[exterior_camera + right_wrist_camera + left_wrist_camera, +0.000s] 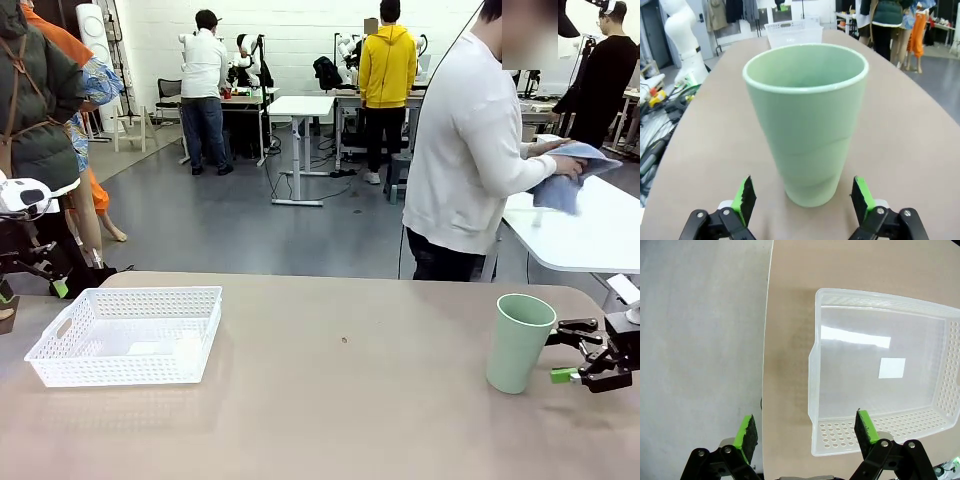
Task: Clean and organize the cups into the basket.
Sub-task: Pick up the Organizing basket and move it to the center of the table, then pick up the Reusable plastic cup from the right side of the table and place it inside the Organizing basket.
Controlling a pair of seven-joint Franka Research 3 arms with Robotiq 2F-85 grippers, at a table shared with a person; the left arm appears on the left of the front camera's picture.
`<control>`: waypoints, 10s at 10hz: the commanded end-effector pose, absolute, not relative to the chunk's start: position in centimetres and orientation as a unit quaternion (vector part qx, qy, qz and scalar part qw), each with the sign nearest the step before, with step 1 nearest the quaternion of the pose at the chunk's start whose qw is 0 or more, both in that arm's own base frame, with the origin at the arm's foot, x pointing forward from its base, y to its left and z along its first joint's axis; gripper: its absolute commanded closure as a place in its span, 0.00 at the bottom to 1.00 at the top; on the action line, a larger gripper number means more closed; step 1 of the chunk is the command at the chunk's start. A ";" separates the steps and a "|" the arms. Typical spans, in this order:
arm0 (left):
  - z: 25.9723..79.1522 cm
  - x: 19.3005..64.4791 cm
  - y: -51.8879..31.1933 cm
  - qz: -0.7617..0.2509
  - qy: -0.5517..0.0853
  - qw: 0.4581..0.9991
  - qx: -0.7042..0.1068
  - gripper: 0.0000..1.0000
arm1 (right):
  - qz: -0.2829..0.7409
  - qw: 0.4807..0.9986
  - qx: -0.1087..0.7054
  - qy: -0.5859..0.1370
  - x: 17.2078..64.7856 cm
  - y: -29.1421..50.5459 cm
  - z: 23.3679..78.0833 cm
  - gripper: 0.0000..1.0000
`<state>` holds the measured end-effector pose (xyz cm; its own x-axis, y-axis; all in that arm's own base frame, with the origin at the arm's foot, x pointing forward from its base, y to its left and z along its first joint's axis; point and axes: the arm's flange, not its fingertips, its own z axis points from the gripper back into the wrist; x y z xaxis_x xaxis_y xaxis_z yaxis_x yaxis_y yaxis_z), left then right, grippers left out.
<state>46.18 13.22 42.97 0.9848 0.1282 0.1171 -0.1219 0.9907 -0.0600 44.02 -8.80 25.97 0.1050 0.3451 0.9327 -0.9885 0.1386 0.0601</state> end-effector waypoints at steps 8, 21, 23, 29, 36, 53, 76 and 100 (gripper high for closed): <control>43.2 45.9 13.2 0.054 -0.060 0.996 -0.027 0.00 | 0.525 0.628 0.395 -0.417 44.6 -7.9 26.2 0.00; 35.7 50.7 10.6 0.130 -0.011 0.990 0.051 0.00 | 0.525 0.628 0.395 -0.417 44.6 -7.9 26.2 0.00; 35.6 50.7 10.6 0.126 -0.013 0.990 0.057 0.00 | 0.525 0.628 0.395 -0.417 44.6 -7.9 26.2 0.00; 34.8 52.1 10.0 0.104 0.028 0.993 0.048 0.00 | 0.525 0.628 0.395 -0.417 44.6 -7.9 26.2 0.00; 35.6 52.3 9.0 0.107 0.022 0.994 0.029 0.00 | 0.525 0.628 0.395 -0.417 44.6 -7.9 26.2 0.00; 35.7 51.9 9.2 0.093 0.027 0.995 0.021 0.13 | 0.541 0.601 0.445 -0.386 45.6 -4.3 23.7 0.00; 36.9 50.9 7.1 0.060 0.024 0.998 0.007 1.00 | 0.537 0.611 0.428 -0.394 43.8 -4.2 29.0 0.38; 37.7 50.9 -26.0 0.009 0.008 0.999 0.051 1.00 | 0.501 0.651 0.372 -0.432 41.5 -9.1 47.1 0.38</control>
